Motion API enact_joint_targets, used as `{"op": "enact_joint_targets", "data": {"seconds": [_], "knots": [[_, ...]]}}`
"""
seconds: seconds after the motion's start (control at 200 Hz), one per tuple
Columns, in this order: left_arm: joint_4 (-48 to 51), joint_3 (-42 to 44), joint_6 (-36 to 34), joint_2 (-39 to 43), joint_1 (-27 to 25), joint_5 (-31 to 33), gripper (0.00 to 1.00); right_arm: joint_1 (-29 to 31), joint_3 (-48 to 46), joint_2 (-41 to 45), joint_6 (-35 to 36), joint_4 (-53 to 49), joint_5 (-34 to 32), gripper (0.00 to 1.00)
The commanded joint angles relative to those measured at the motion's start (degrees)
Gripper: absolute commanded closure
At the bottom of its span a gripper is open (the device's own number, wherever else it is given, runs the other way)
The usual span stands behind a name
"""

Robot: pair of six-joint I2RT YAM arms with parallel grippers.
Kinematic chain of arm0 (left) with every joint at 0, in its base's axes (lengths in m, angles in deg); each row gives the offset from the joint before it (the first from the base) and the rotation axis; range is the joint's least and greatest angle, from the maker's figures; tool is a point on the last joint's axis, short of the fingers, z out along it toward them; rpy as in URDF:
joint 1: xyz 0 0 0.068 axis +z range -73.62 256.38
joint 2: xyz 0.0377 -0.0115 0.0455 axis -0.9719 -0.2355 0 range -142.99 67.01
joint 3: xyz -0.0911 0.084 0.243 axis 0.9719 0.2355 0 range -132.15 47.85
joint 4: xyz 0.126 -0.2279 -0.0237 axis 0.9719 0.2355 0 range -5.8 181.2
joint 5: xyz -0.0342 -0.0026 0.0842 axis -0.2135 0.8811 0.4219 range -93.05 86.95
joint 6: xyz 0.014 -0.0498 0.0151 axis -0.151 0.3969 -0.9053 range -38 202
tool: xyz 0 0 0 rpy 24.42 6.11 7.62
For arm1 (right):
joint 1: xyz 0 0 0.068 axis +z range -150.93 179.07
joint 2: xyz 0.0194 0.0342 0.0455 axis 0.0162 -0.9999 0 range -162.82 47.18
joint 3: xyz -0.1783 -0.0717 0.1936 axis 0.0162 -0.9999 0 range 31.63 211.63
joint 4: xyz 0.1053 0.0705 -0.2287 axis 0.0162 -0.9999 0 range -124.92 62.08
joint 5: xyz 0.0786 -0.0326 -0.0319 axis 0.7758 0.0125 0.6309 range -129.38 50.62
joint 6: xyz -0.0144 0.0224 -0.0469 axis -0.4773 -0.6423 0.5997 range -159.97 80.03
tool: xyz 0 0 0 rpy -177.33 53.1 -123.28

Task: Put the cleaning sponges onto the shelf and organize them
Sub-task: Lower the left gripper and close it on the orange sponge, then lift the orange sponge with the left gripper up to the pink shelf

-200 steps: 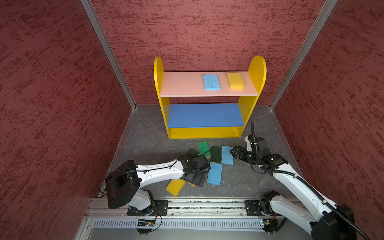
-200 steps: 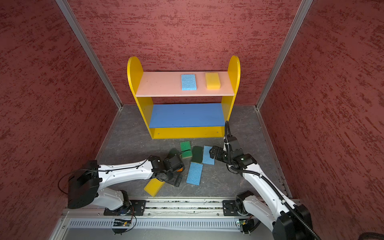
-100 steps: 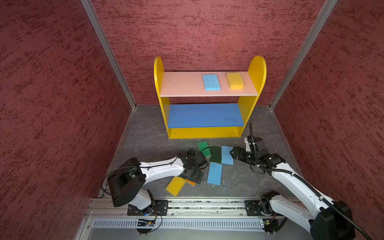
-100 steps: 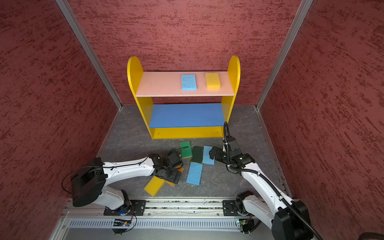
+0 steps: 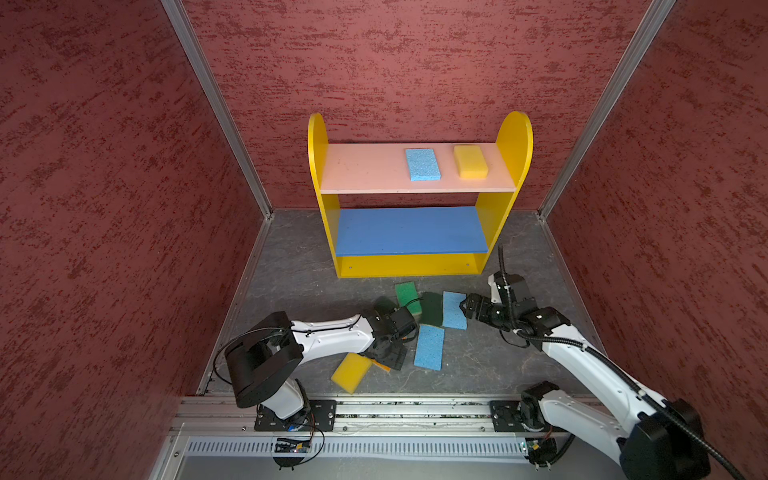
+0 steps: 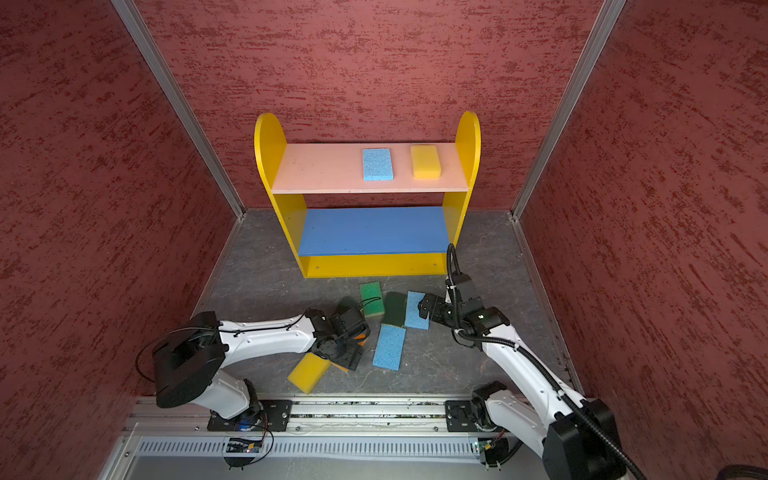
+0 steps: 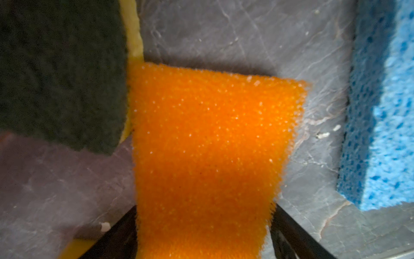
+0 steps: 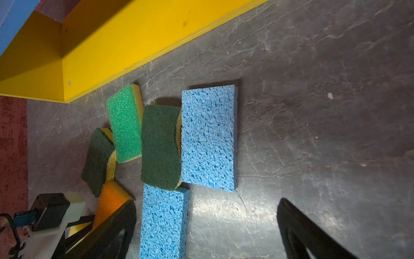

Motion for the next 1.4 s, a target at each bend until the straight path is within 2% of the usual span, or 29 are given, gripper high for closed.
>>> {"op": "enact_joint_targets", "data": {"seconds": [0.0, 0.386, 0.902, 1.217, 1.393], "knots": [[0.19, -0.84, 0.06, -1.12, -0.92, -0.41, 0.15, -0.29, -1.04, 0.70, -0.06, 1.55, -0.98, 0.01], [3.71, -4.64, -0.16, -2.58, -0.81, 1.94, 0.30, -0.30, -0.88, 1.97, 0.86, 0.95, -1.33, 0.01], [11.93, -14.77, -0.59, 3.24, -0.29, 5.51, 0.34, -0.37, 0.86, 3.68, 2.40, -0.45, -2.17, 0.01], [23.06, -28.89, -4.38, 7.00, -0.21, 11.42, 0.37, -0.29, 1.28, 4.89, 2.93, -0.75, -2.12, 0.01], [26.16, -36.30, -6.85, 8.80, 0.53, 13.60, 0.37, -0.29, 1.71, 5.62, 3.28, -1.15, -2.34, 0.01]]}}
